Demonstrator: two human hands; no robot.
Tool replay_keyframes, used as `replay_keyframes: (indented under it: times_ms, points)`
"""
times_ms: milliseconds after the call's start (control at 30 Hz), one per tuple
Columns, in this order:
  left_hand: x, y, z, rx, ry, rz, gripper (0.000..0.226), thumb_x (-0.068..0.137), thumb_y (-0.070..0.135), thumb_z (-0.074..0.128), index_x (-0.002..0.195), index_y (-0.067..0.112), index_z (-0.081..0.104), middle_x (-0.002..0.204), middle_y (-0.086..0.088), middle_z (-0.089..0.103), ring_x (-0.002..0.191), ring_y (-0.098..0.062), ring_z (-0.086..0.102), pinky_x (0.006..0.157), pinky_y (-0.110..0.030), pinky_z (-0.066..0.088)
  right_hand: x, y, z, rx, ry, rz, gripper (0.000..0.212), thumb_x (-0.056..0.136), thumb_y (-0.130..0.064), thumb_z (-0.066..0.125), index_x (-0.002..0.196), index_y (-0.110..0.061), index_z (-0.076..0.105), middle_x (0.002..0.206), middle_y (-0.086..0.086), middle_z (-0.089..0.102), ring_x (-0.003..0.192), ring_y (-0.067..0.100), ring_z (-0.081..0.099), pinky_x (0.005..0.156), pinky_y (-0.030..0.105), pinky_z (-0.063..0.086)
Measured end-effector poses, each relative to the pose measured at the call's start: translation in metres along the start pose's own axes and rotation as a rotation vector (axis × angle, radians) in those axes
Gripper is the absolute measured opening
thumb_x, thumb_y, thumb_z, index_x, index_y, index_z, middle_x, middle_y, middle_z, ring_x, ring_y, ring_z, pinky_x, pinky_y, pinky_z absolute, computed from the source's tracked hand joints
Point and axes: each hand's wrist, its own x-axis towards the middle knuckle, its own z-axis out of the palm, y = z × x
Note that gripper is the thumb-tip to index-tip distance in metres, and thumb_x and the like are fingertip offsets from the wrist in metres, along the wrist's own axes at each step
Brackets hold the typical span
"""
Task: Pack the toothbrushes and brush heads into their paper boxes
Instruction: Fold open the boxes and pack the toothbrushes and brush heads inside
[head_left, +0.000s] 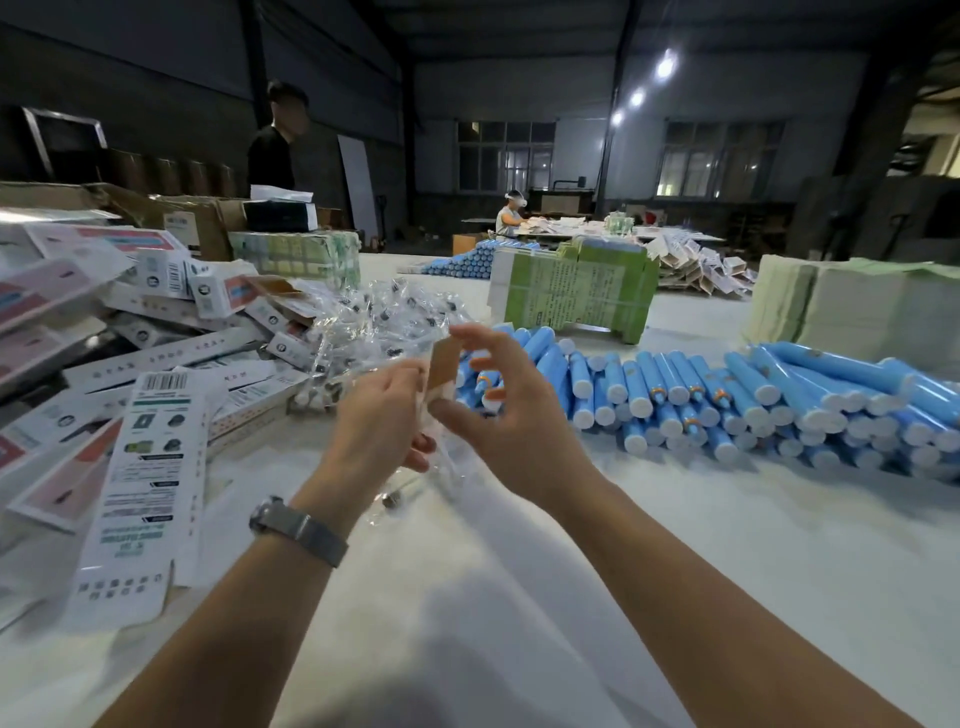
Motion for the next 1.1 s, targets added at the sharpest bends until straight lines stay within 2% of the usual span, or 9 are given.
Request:
replay_keyframes:
  times_ms: [167, 233, 333, 433, 533, 667, 767, 900, 1100]
  points:
    - [-0.016, 0.000, 0.018, -0.071, -0.101, 0.343, 0.033, 0.086, 0.046, 0.039, 0.071, 0.041, 0.068, 0.060, 0.013, 0.060, 0.054, -0.001, 0.053, 0.049, -0.015, 0.038, 0.014, -0.020, -0.028, 0.139, 0.120, 0.025, 0.044, 0.082, -0.033, 0.077, 0.114, -0.035, 0.047, 0.102, -0.019, 0.063, 0.095, 0.003, 0.064, 0.081, 0.036, 0.059]
    - [-0.022, -0.004, 0.025, -0.098, -0.183, 0.413, 0.026, 0.086, 0.054, 0.047, 0.096, 0.042, 0.067, 0.083, 0.015, 0.069, 0.075, 0.000, 0.064, 0.065, -0.016, 0.048, 0.014, -0.024, -0.032, 0.194, 0.158, 0.065, 0.047, 0.081, -0.034, 0.079, 0.116, -0.033, 0.048, 0.104, -0.016, 0.064, 0.087, 0.006, 0.067, 0.074, 0.038, 0.061]
    - [-0.029, -0.013, 0.042, -0.135, -0.300, 0.442, 0.048, 0.084, 0.023, 0.067, 0.130, 0.013, 0.056, 0.109, 0.011, 0.072, 0.102, -0.005, 0.068, 0.082, -0.021, 0.053, 0.007, -0.024, -0.032, 0.089, 0.193, 0.052, 0.053, 0.076, -0.038, 0.083, 0.116, -0.033, 0.049, 0.099, -0.015, 0.065, 0.080, 0.000, 0.065, 0.065, 0.020, 0.056]
    - [-0.035, -0.018, 0.053, -0.163, -0.265, 0.399, 0.039, 0.074, 0.010, 0.069, 0.112, 0.013, 0.060, 0.091, 0.012, 0.073, 0.085, -0.008, 0.070, 0.074, -0.025, 0.056, 0.006, -0.016, -0.044, 0.178, 0.109, 0.119, 0.041, 0.083, -0.042, 0.073, 0.116, -0.029, 0.053, 0.092, -0.009, 0.069, 0.076, 0.003, 0.067, 0.059, 0.021, 0.054]
    - [-0.033, -0.022, 0.051, -0.215, -0.214, 0.302, 0.050, 0.063, 0.035, 0.080, 0.105, 0.015, 0.062, 0.078, 0.008, 0.071, 0.074, -0.012, 0.069, 0.068, -0.026, 0.057, 0.010, 0.009, -0.061, 0.365, 0.145, 0.252, 0.028, 0.093, -0.047, 0.052, 0.112, -0.028, 0.059, 0.092, 0.000, 0.072, 0.078, 0.013, 0.067, 0.056, 0.025, 0.052]
    - [-0.035, -0.029, 0.050, -0.153, -0.241, 0.196, 0.094, 0.040, 0.069, 0.086, 0.114, 0.018, 0.058, 0.082, 0.012, 0.070, 0.080, -0.012, 0.069, 0.068, -0.022, 0.055, 0.011, 0.068, -0.084, -0.318, 0.264, 0.428, 0.023, 0.094, -0.036, 0.058, 0.116, -0.029, 0.061, 0.112, -0.003, 0.066, 0.100, 0.018, 0.060, 0.080, 0.032, 0.051]
    - [-0.041, -0.037, 0.058, -0.134, -0.315, 0.187, 0.088, 0.042, 0.067, 0.084, 0.112, 0.020, 0.058, 0.084, 0.009, 0.069, 0.081, -0.011, 0.068, 0.068, -0.020, 0.053, 0.007, 0.109, -0.105, -0.765, 0.140, 0.573, 0.042, 0.096, -0.037, 0.050, 0.138, -0.036, 0.049, 0.140, 0.003, 0.046, 0.127, 0.028, 0.040, 0.097, 0.040, 0.041]
    - [-0.040, -0.042, 0.062, -0.149, -0.306, 0.202, 0.099, 0.038, 0.079, 0.079, 0.113, 0.018, 0.058, 0.091, -0.001, 0.068, 0.084, -0.021, 0.069, 0.068, -0.023, 0.056, 0.012, 0.136, -0.108, -0.972, -0.063, 0.668, 0.040, 0.100, -0.042, 0.036, 0.139, -0.039, 0.044, 0.142, 0.003, 0.040, 0.125, 0.031, 0.034, 0.092, 0.040, 0.037]
    - [-0.039, -0.037, 0.061, -0.276, -0.329, 0.163, 0.127, 0.027, 0.099, 0.064, 0.111, 0.004, 0.058, 0.072, -0.007, 0.069, 0.066, -0.018, 0.069, 0.065, -0.030, 0.059, 0.021, 0.136, -0.114, -1.123, 0.045, 0.593, 0.022, 0.094, -0.033, 0.054, 0.112, -0.022, 0.060, 0.112, 0.004, 0.060, 0.111, 0.029, 0.052, 0.074, 0.034, 0.040]
